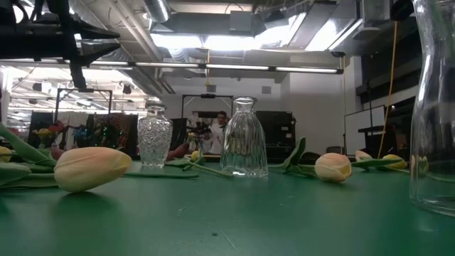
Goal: Sort flowers into vase by color
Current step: Put the top red tulip into the bottom right transparent vase
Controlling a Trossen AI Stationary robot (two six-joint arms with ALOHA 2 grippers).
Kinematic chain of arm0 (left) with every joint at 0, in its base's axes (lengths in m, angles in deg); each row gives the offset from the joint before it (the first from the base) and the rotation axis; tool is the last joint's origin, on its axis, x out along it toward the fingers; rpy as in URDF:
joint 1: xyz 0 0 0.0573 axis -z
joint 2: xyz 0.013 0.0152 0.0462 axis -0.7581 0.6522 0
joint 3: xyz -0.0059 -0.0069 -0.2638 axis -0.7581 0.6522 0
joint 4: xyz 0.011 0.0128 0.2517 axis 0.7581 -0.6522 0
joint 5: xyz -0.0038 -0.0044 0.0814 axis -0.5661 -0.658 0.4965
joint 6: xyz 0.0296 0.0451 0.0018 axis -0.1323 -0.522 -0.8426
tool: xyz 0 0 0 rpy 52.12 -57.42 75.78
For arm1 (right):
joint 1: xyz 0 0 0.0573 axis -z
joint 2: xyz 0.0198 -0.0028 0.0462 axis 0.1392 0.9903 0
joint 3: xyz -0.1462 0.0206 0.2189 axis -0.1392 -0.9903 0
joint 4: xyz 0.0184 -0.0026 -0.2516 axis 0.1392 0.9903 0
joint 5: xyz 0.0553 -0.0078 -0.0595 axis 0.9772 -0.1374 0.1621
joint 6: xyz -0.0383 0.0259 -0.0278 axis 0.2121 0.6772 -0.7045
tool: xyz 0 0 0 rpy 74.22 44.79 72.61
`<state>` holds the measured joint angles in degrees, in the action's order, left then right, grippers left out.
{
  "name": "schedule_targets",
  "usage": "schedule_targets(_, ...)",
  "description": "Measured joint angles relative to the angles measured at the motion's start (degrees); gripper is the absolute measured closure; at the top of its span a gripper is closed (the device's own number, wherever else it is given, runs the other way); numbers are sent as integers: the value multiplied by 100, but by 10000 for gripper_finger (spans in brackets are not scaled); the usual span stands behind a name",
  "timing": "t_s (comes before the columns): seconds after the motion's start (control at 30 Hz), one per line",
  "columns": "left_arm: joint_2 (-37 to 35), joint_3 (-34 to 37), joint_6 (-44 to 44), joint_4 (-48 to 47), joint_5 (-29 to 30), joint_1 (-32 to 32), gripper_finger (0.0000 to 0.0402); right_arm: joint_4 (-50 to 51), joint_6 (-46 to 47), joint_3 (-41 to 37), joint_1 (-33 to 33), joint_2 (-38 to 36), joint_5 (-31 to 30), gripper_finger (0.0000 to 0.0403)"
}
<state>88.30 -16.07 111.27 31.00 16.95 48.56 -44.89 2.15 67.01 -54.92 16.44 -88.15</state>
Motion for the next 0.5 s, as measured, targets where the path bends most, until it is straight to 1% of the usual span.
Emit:
schedule_targets(0.17,0,2,75,-55,-2,2,318,1543,-25,0,0,-1224,-251,207)
schedule_targets(0.27,-1,0,65,-60,0,0,318,2528,56,0,0,-2004,-635,207)
schedule_targets(0.33,0,-88,62,-355,12,0,318,3133,186,0,2,-2474,-1148,207)
schedule_targets(0.4,24,-314,60,-1005,105,0,318,3635,326,0,7,-2868,-1761,207)
schedule_targets(0.5,165,-703,54,-1936,322,0,318,4164,473,0,11,-3262,-2606,207)
